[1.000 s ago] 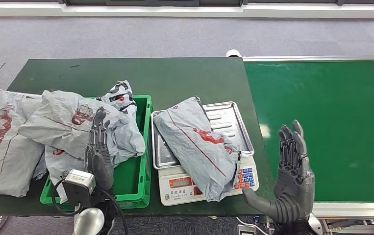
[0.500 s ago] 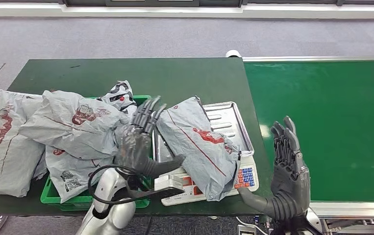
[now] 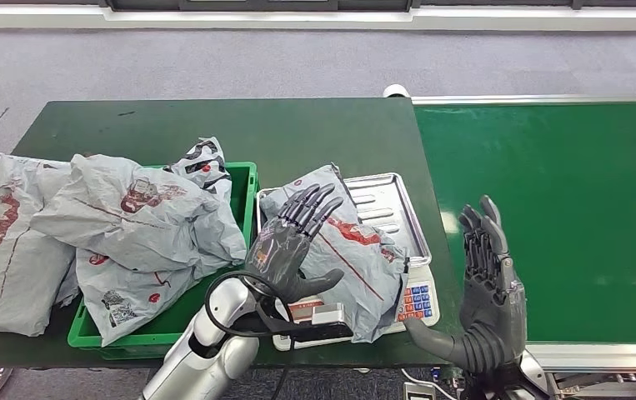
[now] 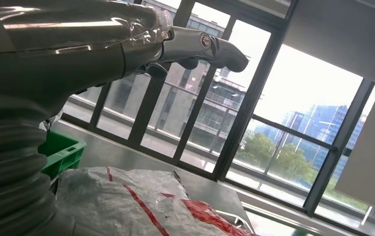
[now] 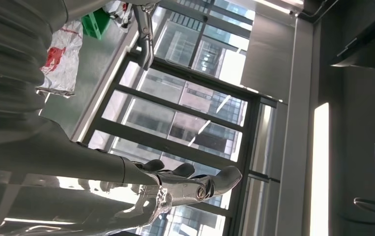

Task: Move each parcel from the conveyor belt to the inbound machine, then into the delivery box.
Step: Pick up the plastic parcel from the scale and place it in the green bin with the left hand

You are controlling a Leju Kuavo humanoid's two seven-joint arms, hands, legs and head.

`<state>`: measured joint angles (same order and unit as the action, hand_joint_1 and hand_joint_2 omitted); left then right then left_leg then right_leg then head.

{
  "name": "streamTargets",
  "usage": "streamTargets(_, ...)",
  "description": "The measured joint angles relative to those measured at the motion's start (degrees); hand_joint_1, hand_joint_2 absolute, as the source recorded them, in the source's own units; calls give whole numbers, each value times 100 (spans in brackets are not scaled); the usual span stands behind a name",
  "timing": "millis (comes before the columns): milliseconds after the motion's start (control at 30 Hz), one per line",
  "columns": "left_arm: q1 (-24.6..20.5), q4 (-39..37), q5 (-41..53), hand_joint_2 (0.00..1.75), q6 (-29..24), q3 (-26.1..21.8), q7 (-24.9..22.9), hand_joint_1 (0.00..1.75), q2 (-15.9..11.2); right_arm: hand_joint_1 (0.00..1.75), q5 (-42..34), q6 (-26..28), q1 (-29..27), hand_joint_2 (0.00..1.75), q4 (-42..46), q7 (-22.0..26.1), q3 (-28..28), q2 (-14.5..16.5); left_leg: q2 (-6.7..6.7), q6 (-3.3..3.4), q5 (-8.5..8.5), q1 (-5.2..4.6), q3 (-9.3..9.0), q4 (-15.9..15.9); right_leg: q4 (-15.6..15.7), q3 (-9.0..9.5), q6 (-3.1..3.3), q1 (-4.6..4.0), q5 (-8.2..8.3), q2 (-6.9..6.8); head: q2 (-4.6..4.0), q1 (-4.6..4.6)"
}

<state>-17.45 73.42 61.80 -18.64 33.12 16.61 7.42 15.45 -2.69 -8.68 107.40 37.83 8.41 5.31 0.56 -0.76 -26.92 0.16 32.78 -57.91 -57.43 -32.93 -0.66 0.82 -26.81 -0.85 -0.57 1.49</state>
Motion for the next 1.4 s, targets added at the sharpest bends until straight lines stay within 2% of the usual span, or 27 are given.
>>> streamTargets(167, -47, -117, -1, 175, 69, 56, 1, 0, 6, 0, -1, -9, 0, 175, -34, 3, -2, 1, 0, 0, 0, 0, 0, 0, 0, 2, 0, 1, 0, 0, 0, 0)
streamTargets(333, -88, -307, -1, 175, 407, 95, 5, 0, 10, 0, -10, -15, 7, 175, -124, 40, -2, 2, 0, 0, 0, 0, 0, 0, 0, 1, 0, 1, 0, 0, 0, 0)
streamTargets(700, -427, -1466, -128, 175, 1131, 307, 197, 0, 80, 0, -7, -112, 310, 175, -500, 76, -114, 101, 1, -1, 2, 0, -2, 0, -2, 4, 0, 1, 1, 0, 0, 0)
streamTargets(933, -658, -1961, -133, 175, 1220, 404, 258, 0, 165, 0, -4, -131, 431, 175, -665, 82, -148, 142, 0, -1, 2, 0, -4, 0, -2, 8, 0, 1, 1, -2, 0, 0)
streamTargets(1400, -781, -2206, -161, 175, 1272, 411, 352, 0, 225, 0, -3, -133, 479, 175, -747, 83, -161, 167, 0, -1, 3, 0, -14, 0, -2, 18, 0, 1, 1, -2, 0, 0)
